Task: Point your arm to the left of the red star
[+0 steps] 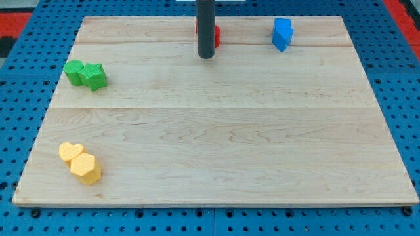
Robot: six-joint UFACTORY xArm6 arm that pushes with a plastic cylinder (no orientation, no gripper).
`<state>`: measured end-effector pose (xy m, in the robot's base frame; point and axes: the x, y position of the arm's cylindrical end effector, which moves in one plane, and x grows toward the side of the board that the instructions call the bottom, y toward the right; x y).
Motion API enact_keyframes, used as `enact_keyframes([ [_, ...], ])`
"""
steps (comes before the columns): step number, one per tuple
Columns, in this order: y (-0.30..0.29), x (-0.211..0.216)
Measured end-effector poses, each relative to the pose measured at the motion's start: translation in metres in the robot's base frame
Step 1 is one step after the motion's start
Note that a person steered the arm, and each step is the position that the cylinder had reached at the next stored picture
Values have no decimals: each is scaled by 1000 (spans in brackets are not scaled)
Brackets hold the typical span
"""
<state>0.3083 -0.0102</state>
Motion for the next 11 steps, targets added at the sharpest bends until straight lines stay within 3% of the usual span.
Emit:
enact_keyframes([
  [2, 55, 1],
  [3, 71, -19],
  [6, 71, -90],
  [8, 35, -106],
  [11, 33, -116],
])
